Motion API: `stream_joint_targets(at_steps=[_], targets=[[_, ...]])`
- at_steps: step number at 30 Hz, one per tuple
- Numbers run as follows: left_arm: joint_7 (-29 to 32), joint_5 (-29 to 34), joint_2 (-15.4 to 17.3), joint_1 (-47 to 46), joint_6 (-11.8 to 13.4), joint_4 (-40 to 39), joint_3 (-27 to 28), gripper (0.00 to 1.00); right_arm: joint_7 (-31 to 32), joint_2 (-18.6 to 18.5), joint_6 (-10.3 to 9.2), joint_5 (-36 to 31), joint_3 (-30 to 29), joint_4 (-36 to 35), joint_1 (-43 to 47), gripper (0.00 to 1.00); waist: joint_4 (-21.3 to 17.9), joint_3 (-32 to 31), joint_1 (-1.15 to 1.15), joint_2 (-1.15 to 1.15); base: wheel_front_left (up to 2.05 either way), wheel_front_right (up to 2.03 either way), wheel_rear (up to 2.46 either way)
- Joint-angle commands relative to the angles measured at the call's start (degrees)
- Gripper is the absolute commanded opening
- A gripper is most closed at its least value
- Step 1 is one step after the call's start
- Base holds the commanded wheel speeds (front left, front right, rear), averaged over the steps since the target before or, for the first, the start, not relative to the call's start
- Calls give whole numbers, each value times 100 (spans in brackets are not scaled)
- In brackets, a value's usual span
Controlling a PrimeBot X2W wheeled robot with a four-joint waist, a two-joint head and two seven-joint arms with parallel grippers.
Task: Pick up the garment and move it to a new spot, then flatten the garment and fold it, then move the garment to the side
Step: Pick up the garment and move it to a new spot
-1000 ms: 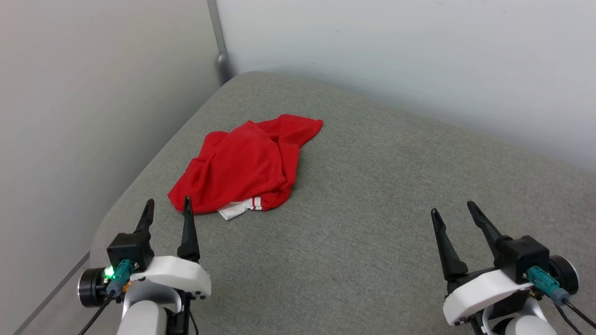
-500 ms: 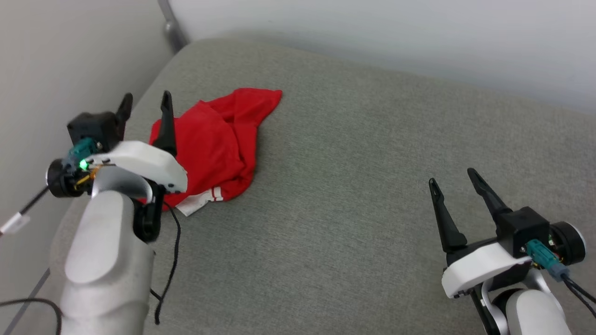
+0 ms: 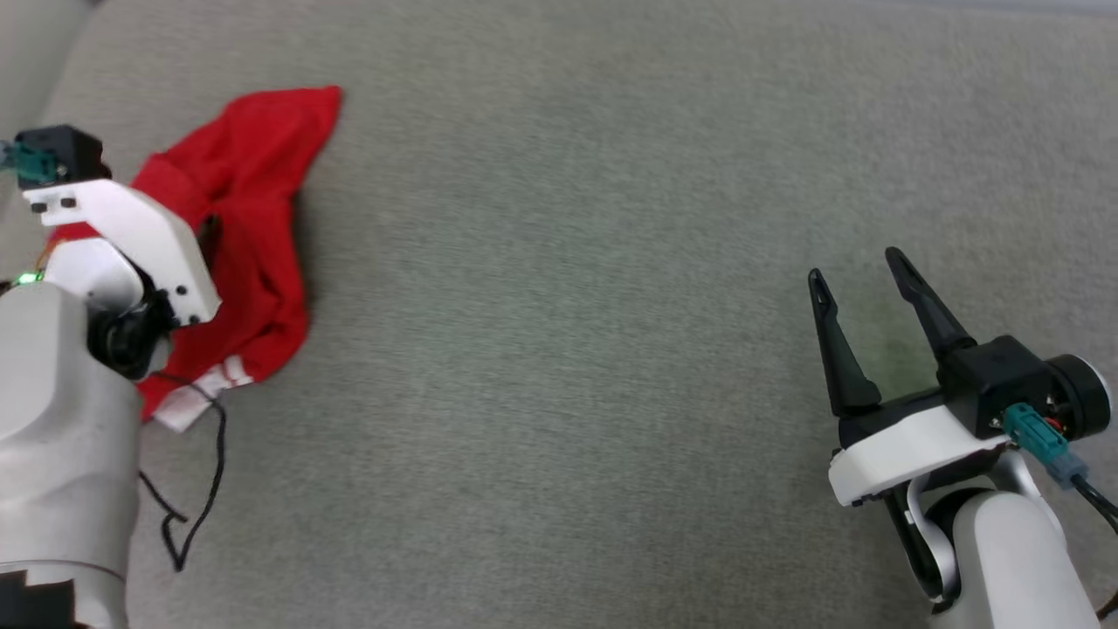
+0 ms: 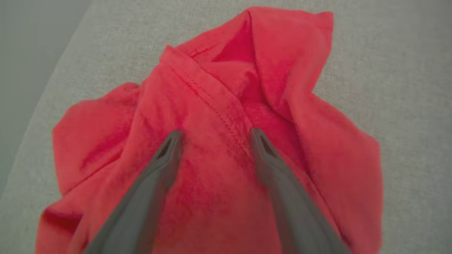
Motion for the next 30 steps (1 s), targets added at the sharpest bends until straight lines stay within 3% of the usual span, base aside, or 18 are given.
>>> stream_joint_targets(at_steps=[1, 8, 9, 10, 11, 12, 22, 30], targets=[[293, -104, 78, -66, -10, 130, -42, 100, -61, 3, -2, 40, 10, 41, -134, 100, -334, 327, -1, 0, 0, 0, 0], [1895, -716, 129, 341, -26, 613, -388, 100, -201, 4, -2, 102, -24, 171, -249, 100, -484, 438, -1, 0, 0, 0, 0], [1862, -753, 155, 390, -26, 585, -387, 80, -203, 4, -2, 99, -28, 189, -271, 100, -493, 433, -1, 0, 0, 0, 0], [1719, -764, 191, 429, -26, 534, -386, 29, -220, 4, -2, 87, -3, 210, -296, 100, -504, 415, -1, 0, 0, 0, 0], [1627, -778, 208, 451, -26, 520, -366, 0, -233, 5, -2, 66, 40, 231, -311, 100, -507, 387, -1, 0, 0, 0, 0], [1608, -775, 198, 487, -26, 553, -378, 0, -238, 5, -2, 56, 71, 270, -320, 100, -501, 347, -1, 0, 0, 0, 0], [-641, -267, 506, 250, 406, 156, -391, 0, -318, 4, -2, 164, 36, 515, -39, 100, -263, -678, -1, 0, 0, 0, 0], [-2233, -40, 394, 117, 560, -210, -455, 0, -265, 4, -2, 335, -138, 492, 319, 100, -254, -1376, -1, 0, 0, 0, 0]])
